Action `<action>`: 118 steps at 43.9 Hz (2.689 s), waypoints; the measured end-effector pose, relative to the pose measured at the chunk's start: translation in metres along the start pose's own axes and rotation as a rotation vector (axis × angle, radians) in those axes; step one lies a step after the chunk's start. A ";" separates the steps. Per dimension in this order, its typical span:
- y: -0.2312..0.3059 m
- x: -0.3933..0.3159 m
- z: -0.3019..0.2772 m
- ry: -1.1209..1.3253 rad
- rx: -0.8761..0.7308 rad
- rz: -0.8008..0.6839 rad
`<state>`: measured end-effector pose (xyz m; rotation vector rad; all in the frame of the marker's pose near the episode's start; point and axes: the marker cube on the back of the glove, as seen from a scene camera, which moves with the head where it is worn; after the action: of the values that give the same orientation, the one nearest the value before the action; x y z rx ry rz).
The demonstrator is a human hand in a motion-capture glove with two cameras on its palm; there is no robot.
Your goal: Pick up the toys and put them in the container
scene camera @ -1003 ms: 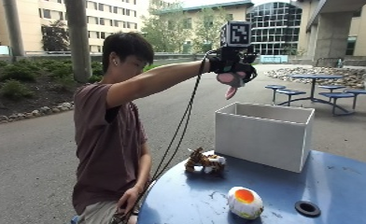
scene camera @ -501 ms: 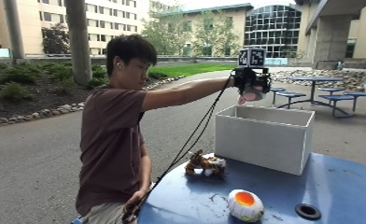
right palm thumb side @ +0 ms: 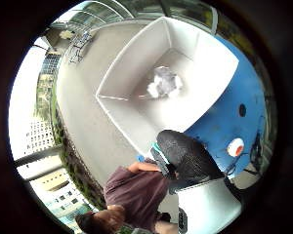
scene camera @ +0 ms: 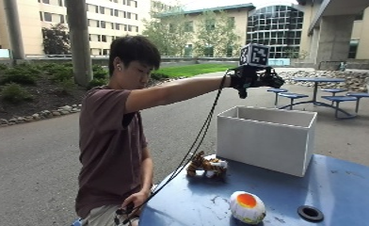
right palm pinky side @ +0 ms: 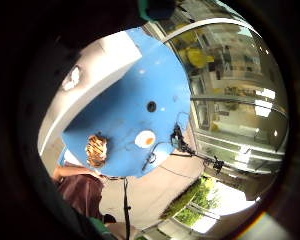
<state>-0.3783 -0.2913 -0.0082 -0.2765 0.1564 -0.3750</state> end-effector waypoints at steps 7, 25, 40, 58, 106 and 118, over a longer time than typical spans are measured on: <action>0.046 0.067 0.017 0.045 -0.026 0.148; 0.141 0.238 0.207 -0.119 -0.177 0.557; 0.116 0.209 0.371 -0.301 -0.114 0.435; 0.159 0.212 0.307 -0.382 -0.052 0.372; -0.014 -0.058 -0.052 -0.030 0.231 -0.068; -0.061 -0.161 -0.028 0.020 0.007 -0.210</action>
<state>-0.5526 -0.2905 -0.0007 -0.2834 0.1456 -0.5864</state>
